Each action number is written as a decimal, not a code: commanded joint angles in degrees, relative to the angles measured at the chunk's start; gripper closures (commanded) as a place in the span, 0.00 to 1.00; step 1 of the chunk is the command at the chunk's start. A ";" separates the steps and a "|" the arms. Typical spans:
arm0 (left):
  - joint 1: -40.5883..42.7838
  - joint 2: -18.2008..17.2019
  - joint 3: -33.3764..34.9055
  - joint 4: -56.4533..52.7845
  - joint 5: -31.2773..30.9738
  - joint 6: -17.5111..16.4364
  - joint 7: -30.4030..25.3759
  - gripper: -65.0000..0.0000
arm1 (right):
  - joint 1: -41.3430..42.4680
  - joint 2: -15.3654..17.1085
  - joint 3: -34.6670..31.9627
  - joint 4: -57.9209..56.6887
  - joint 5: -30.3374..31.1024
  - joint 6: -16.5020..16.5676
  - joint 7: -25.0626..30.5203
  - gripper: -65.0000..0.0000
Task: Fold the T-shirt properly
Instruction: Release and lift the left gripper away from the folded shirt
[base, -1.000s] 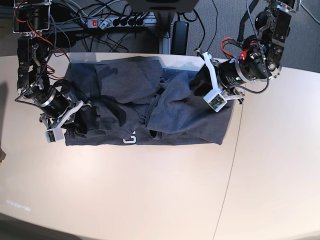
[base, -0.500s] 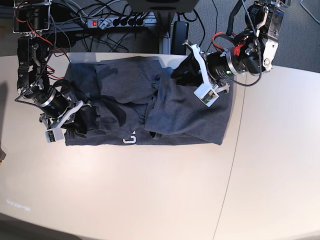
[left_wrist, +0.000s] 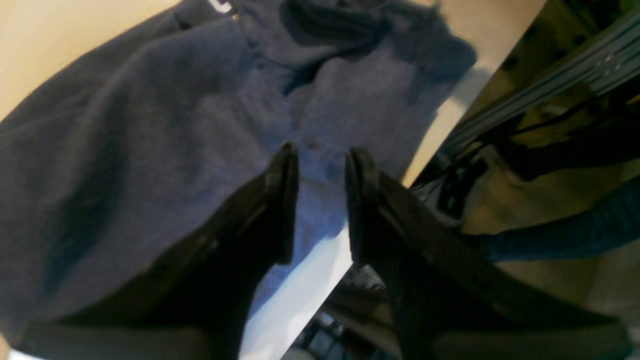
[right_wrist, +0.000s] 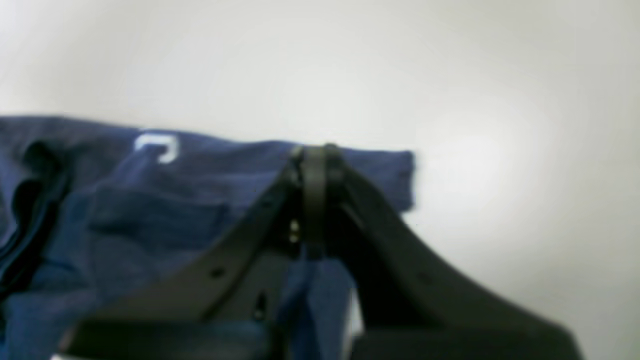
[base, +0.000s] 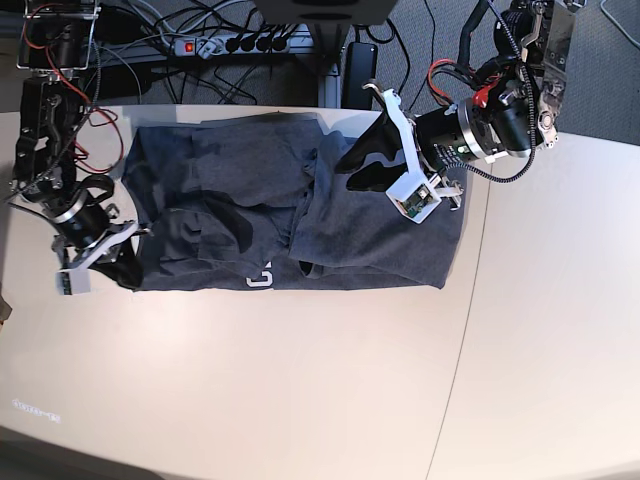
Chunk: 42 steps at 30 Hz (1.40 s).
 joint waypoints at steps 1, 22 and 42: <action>-0.35 -0.15 -0.15 0.96 -0.33 -1.57 -1.36 0.70 | 0.79 1.18 1.86 1.01 1.99 4.46 0.20 1.00; -3.19 -0.96 -8.96 -6.40 3.43 -1.36 -4.81 0.70 | -4.39 3.08 9.51 -0.81 10.34 4.46 -18.71 0.53; -3.19 -2.19 -9.53 -7.63 3.54 -1.36 -5.92 0.70 | -4.74 2.80 -2.97 -8.96 11.47 4.66 -18.53 0.53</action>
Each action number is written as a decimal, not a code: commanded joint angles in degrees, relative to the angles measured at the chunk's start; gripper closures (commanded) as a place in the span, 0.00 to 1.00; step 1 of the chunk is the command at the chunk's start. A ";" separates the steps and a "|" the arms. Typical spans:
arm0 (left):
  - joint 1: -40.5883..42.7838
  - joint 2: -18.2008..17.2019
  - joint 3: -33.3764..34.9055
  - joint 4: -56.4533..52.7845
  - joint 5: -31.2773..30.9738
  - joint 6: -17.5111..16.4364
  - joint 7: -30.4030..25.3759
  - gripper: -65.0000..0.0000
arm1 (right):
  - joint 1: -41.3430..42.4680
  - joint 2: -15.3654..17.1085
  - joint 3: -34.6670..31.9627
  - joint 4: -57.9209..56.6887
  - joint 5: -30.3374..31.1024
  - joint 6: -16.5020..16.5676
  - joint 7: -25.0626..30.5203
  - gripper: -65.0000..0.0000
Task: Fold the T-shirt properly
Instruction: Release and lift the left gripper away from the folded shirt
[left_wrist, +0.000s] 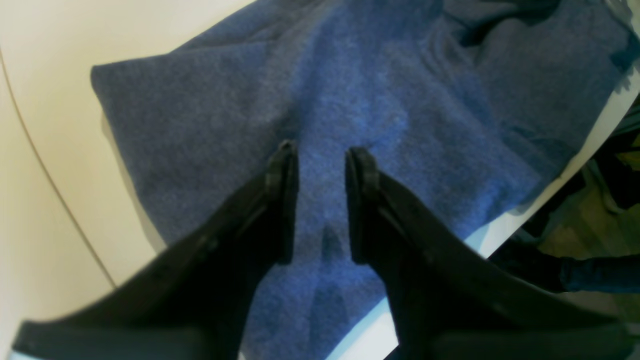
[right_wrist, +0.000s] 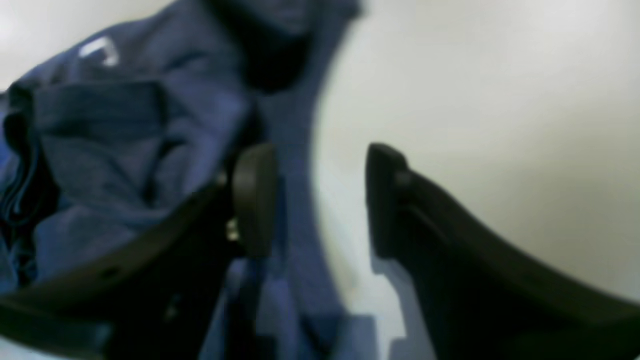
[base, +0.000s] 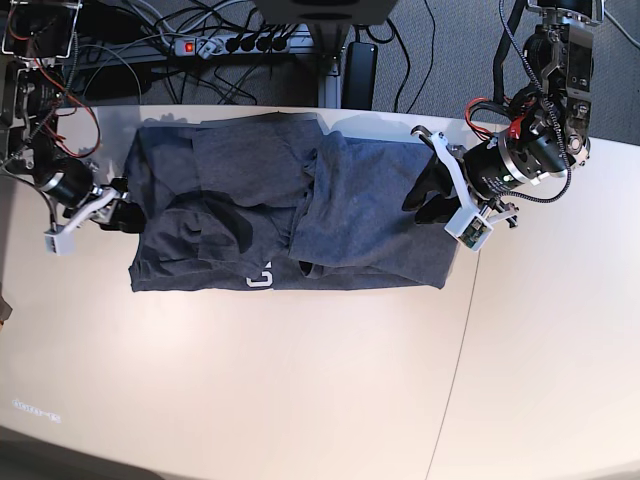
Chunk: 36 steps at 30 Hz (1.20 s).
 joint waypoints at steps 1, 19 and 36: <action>-0.46 -0.44 -0.17 0.83 -0.79 -1.38 -1.46 0.70 | -0.37 0.31 -1.49 -0.13 -2.58 4.68 -3.39 0.53; -0.46 -0.46 -0.17 0.83 0.15 -1.36 -1.42 0.70 | -0.37 0.48 -3.06 -0.13 -9.75 4.68 -2.91 0.91; -0.46 -0.46 -8.79 1.05 -16.15 -4.67 0.90 0.70 | -0.37 2.56 -3.06 -0.13 -20.02 4.66 6.29 1.00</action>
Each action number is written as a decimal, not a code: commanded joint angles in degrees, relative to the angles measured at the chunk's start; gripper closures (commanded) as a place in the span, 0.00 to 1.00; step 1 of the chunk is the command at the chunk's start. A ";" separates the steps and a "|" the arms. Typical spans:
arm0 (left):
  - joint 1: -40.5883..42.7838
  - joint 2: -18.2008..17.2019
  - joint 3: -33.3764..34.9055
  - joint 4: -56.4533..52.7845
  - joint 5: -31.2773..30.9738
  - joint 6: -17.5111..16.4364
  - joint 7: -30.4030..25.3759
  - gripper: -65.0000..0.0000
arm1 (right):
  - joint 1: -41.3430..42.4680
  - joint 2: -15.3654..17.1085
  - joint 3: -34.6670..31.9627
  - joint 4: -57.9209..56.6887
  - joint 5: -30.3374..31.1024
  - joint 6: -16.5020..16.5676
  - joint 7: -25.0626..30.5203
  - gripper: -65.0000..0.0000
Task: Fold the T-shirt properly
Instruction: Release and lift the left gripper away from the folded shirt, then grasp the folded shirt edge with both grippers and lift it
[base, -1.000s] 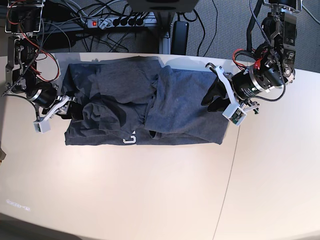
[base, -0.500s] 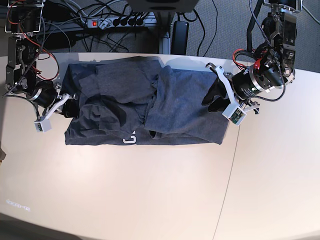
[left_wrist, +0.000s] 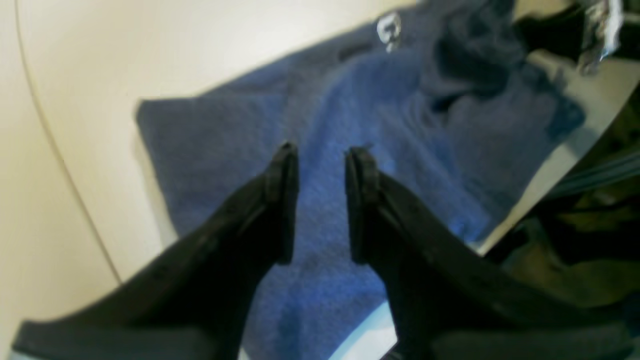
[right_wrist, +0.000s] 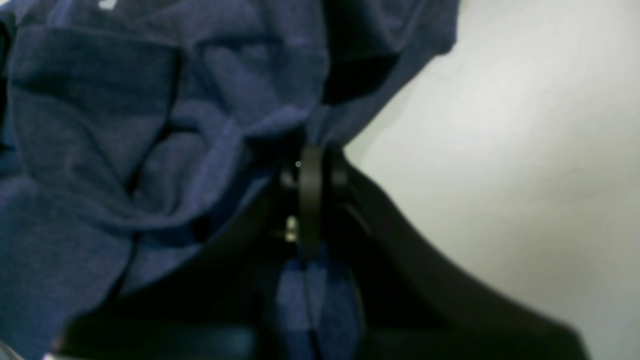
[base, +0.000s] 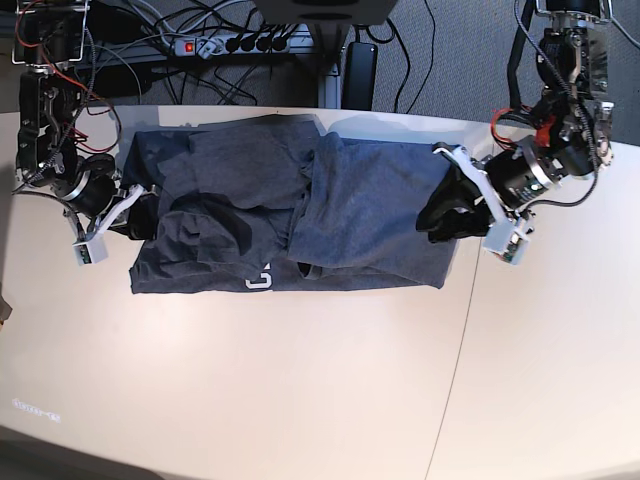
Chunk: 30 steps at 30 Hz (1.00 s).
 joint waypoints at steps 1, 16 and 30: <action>-0.46 -0.46 -1.31 1.01 -1.97 -1.81 -0.42 0.70 | -0.33 1.92 0.22 -0.37 -4.50 3.45 -3.08 1.00; -0.22 -0.44 -5.33 0.59 -1.60 -1.81 2.71 0.70 | -0.20 7.82 1.60 0.46 1.49 3.30 -0.74 1.00; -0.13 -0.39 -5.27 -13.27 -1.38 -1.81 -0.39 0.70 | -0.20 7.78 3.65 17.14 7.21 3.45 -3.98 1.00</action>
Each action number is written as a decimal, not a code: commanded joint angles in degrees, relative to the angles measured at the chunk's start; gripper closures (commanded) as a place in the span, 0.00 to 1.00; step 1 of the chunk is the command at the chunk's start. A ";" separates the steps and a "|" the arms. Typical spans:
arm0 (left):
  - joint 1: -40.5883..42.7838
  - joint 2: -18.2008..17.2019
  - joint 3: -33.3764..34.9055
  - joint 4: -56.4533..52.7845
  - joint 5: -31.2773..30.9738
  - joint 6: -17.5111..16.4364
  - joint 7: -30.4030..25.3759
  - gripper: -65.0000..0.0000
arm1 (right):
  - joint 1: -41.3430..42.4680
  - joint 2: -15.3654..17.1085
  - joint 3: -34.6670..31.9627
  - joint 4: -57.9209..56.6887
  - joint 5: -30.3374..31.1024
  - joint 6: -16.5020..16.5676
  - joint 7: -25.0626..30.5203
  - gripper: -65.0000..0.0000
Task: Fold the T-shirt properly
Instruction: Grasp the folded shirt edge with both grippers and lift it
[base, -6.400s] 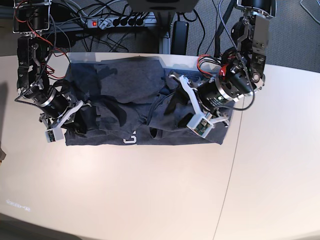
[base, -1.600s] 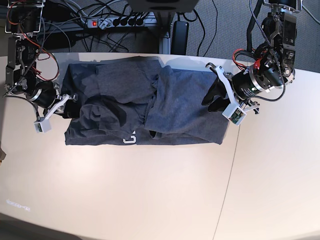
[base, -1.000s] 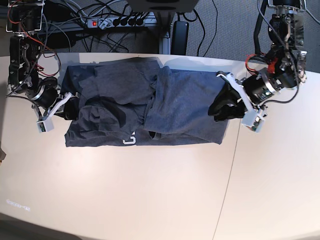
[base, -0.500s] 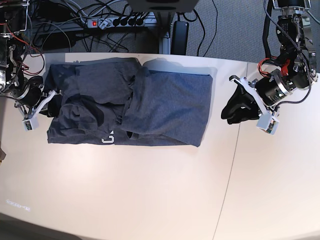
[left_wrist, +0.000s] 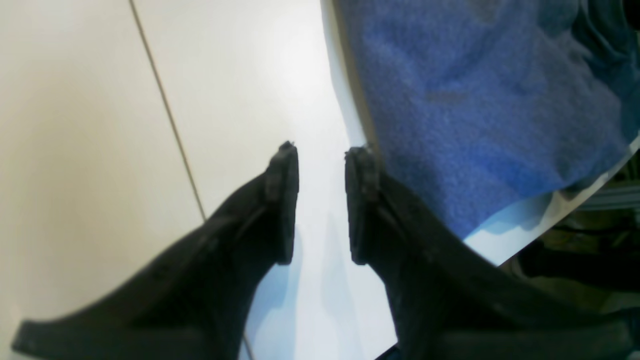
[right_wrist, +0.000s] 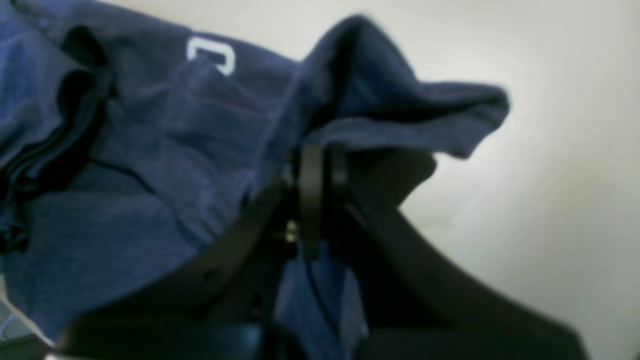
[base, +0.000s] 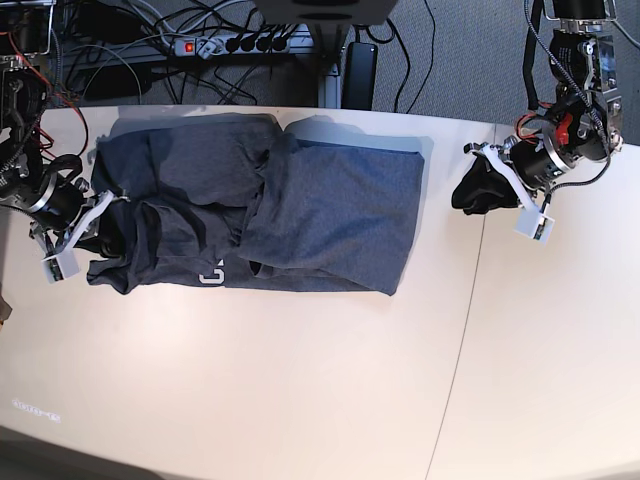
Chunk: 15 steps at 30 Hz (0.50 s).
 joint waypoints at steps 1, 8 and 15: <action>-0.50 -0.33 -0.26 0.85 -1.07 -1.63 -1.31 0.70 | 0.63 1.22 0.72 1.92 1.05 3.37 1.07 1.00; -0.50 -0.26 3.61 0.85 0.85 -1.63 -3.80 0.70 | 0.66 1.05 0.70 5.75 4.90 3.37 -0.72 1.00; -0.66 2.64 11.89 0.85 6.93 -1.63 -6.10 0.70 | 0.63 1.03 0.70 9.73 6.25 3.37 -1.40 1.00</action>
